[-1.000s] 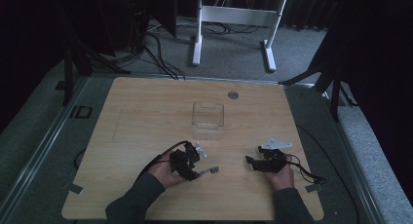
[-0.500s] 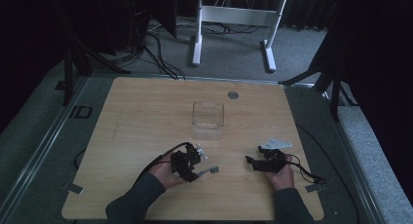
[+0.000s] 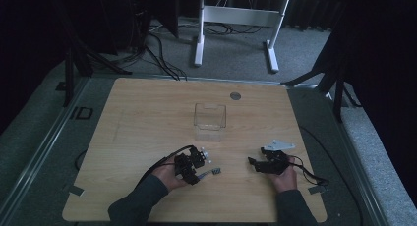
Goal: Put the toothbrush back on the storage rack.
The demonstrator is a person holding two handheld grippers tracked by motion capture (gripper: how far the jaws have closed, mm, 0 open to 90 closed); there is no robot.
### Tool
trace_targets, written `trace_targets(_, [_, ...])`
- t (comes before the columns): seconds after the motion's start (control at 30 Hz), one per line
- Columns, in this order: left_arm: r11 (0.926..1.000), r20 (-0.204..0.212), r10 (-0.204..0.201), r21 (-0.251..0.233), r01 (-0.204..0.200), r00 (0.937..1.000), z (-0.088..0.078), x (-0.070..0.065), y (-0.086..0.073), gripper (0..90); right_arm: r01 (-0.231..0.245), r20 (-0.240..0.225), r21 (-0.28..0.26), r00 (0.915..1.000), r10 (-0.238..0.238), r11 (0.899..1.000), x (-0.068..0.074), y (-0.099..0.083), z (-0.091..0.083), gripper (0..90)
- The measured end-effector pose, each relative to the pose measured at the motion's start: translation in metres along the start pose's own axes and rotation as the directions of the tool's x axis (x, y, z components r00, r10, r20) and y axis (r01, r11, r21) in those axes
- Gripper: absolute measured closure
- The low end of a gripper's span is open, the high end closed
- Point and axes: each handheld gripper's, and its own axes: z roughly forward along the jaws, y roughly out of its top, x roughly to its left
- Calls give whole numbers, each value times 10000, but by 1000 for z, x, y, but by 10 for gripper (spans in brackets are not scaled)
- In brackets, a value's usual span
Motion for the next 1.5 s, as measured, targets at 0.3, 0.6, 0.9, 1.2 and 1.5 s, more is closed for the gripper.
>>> trace_targets(0.3, [9999, -5, 90, 142, -90, 10000, 2, 0, 2, 703, 0, 1, 0, 10000, 0, 10000, 0, 0, 0, 285])
trace_targets(0.6, [9993, 38, 120, 340, -121, 9999, 6, -1, 3, 736, 4, 0, -2, 10000, -4, 10000, 0, 0, 0, 285])
trace_targets(0.9, [9985, 21, 183, 511, -184, 9998, 10, -2, 4, 764, -1, 0, -1, 10000, 1, 10000, 0, 0, 0, 285])
trace_targets(1.2, [9976, -70, 266, 641, -261, 9996, 12, -2, 5, 798, 3, 1, -1, 10000, -3, 10000, 0, 0, 0, 285])
trace_targets(1.5, [9969, -56, 322, 719, -317, 9995, 13, -3, 6, 808, 3, 0, 0, 10000, -3, 10000, 0, 0, 0, 285])
